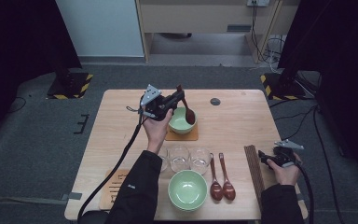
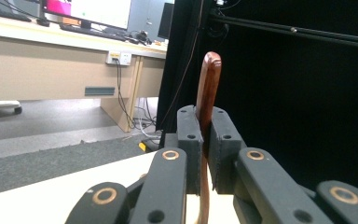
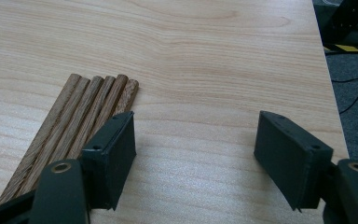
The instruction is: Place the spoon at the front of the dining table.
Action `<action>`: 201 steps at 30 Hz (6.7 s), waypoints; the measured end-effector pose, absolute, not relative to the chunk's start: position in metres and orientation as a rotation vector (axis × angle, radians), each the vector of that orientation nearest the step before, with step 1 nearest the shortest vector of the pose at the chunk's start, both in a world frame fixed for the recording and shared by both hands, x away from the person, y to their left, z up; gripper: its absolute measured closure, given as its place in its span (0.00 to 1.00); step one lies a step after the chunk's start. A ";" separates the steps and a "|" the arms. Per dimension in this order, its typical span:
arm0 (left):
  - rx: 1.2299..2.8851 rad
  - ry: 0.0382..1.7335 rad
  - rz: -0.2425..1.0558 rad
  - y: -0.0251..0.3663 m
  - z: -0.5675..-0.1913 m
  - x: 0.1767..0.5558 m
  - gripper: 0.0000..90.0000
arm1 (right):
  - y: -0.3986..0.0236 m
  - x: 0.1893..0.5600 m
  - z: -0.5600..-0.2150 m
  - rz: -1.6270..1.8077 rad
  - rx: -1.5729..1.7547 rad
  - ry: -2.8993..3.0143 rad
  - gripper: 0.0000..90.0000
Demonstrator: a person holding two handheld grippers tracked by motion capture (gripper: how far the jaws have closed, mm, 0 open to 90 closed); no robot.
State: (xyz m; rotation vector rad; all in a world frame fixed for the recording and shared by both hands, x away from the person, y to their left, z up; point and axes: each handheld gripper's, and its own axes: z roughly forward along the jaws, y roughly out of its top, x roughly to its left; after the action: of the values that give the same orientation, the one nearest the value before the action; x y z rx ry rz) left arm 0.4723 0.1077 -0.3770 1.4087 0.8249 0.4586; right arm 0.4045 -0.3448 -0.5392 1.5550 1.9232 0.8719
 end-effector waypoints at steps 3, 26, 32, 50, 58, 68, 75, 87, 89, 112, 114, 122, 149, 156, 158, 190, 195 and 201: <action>1.403 0.834 0.464 0.110 -0.377 0.476 0.94 | -0.345 0.405 -0.539 0.870 1.556 1.923 0.31; 1.439 0.891 0.520 0.113 -0.399 0.498 0.94 | -0.346 0.406 -0.540 0.868 1.562 1.924 0.28; 1.449 0.899 0.526 0.113 -0.405 0.503 0.94 | -0.345 0.406 -0.540 0.868 1.561 1.924 0.27; 1.488 0.969 0.536 0.118 -0.429 0.516 0.94 | -0.345 0.406 -0.540 0.869 1.560 1.930 0.26; 1.503 0.988 0.528 0.121 -0.438 0.518 0.94 | -0.345 0.406 -0.540 0.868 1.560 1.931 0.25; 1.557 0.989 0.526 0.116 -0.446 0.517 0.94 | -0.345 0.407 -0.540 0.870 1.554 1.947 0.22; 1.574 0.987 0.526 0.113 -0.448 0.516 0.93 | -0.346 0.407 -0.540 0.864 1.555 1.950 0.19; 1.562 0.997 0.522 0.120 -0.450 0.514 0.93 | -0.346 0.409 -0.540 0.853 1.566 1.950 0.14; 1.566 1.003 0.525 0.122 -0.450 0.514 0.93 | -0.346 0.409 -0.540 0.852 1.570 1.948 0.13; 1.705 1.000 0.638 0.135 -0.445 0.504 0.85 | -0.347 0.411 -0.541 0.818 1.616 1.933 0.03; 1.709 1.004 0.639 0.138 -0.446 0.503 0.85 | -0.347 0.412 -0.541 0.818 1.613 1.939 0.02; 1.744 1.010 0.647 0.147 -0.448 0.500 0.81 | -0.348 0.412 -0.542 0.812 1.614 1.940 0.01; 1.911 1.026 0.620 0.156 -0.463 0.497 0.63 | -0.348 0.412 -0.542 0.810 1.616 1.939 0.01; 1.928 1.037 0.602 0.160 -0.467 0.497 0.59 | -0.348 0.412 -0.542 0.810 1.615 1.939 0.01; 1.932 1.032 0.596 0.160 -0.468 0.496 0.57 | -0.348 0.412 -0.542 0.810 1.616 1.939 0.01; 1.995 1.084 0.539 0.192 -0.486 0.473 0.40 | -0.348 0.412 -0.541 0.811 1.625 1.927 0.01; 1.981 1.096 0.551 0.204 -0.486 0.464 0.39 | -0.348 0.412 -0.541 0.809 1.624 1.927 0.01; 1.950 1.114 0.534 0.215 -0.489 0.455 0.37 | -0.348 0.412 -0.541 0.808 1.624 1.927 0.01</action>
State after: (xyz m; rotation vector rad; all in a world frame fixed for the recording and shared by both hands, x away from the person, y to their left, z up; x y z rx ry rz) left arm 0.4550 0.2154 -0.4890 1.9502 1.1142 0.5335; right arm 0.4121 -0.3481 -0.5415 1.6244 1.9269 0.8081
